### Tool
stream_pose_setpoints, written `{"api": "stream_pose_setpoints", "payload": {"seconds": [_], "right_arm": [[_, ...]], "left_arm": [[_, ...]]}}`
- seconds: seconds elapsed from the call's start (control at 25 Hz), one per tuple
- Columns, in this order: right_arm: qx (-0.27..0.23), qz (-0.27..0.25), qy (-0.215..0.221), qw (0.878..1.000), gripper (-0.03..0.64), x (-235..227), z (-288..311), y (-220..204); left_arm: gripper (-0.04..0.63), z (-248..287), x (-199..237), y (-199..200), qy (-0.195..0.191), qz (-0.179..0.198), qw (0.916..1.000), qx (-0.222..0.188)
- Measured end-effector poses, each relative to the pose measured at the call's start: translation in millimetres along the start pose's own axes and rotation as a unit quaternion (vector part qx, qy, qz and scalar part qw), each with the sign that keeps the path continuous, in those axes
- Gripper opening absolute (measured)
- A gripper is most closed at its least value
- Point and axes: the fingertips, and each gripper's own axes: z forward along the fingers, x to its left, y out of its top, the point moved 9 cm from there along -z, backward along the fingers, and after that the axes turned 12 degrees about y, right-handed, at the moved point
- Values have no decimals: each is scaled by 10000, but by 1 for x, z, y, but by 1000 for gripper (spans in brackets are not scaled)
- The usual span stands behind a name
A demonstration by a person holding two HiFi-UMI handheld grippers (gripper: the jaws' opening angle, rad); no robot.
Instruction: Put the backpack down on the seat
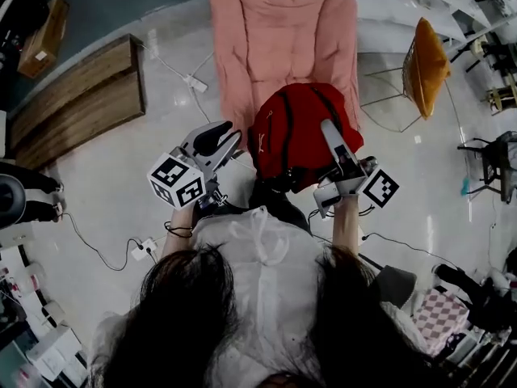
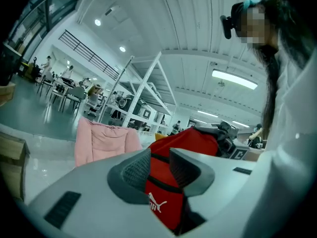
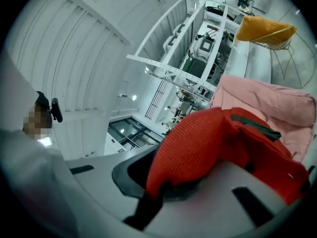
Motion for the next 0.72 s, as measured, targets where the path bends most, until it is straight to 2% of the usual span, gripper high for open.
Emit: {"api": "stream_pose_setpoints", "payload": {"seconds": [0.24, 0.4, 0.56, 0.72], "right_arm": [[864, 289, 121, 9958, 35, -64, 39, 59], [1292, 313, 155, 9910, 35, -99, 65, 91], [1961, 204, 277, 9800, 35, -134, 109, 120], [2372, 272, 389, 9703, 35, -172, 148, 147]], "left_arm": [[124, 64, -5, 15, 524, -178, 9984, -102], [124, 90, -7, 24, 725, -165, 9971, -140], [124, 111, 6, 38, 1082, -162, 9937, -239], [124, 134, 23, 47, 1333, -211, 9904, -291]]}}
